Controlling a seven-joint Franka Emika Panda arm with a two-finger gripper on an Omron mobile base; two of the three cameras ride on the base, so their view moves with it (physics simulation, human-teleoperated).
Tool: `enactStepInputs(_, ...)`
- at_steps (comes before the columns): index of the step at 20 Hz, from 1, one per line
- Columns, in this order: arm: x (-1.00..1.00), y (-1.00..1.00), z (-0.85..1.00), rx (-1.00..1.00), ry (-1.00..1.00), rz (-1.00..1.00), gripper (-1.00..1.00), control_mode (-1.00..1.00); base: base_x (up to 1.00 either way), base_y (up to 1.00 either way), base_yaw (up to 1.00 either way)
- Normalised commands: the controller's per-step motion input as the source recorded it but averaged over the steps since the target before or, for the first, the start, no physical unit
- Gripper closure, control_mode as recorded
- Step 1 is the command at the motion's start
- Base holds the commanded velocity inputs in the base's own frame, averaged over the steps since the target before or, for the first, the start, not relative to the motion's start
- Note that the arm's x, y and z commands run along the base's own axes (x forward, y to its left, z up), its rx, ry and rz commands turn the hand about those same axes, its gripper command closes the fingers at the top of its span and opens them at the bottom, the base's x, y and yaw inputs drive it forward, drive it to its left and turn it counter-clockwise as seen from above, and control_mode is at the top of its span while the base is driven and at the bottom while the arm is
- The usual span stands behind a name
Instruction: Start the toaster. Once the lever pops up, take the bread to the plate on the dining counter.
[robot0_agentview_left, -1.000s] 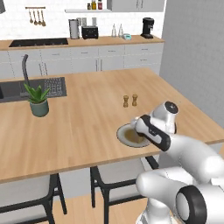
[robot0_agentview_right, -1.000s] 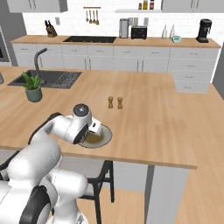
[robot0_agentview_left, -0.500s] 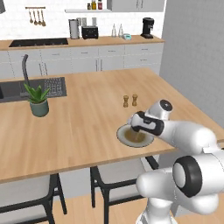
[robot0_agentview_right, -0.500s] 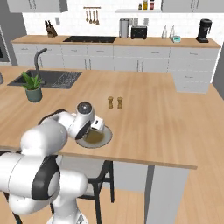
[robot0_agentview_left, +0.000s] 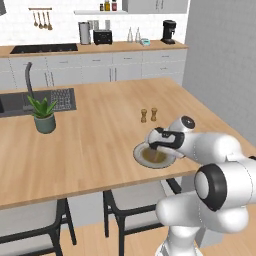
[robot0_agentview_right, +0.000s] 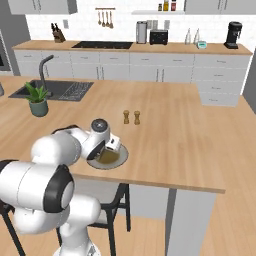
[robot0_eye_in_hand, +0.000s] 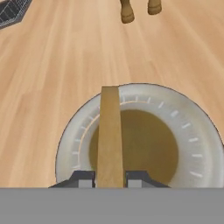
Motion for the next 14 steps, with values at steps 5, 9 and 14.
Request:
enactStepInputs(5,0.18,0.00,-0.17,0.00,-0.05,0.02,1.00,-1.00,0.00,0.00,0.00)
enactStepInputs(9,0.14,0.00,-0.29,0.00,-0.01,0.02,-1.00,-1.00,0.00,0.00,0.00)
enactStepInputs(14,0.00,-0.04,-0.35,0.00,0.03,0.00,-1.00,-1.00,0.00,0.00,0.00)
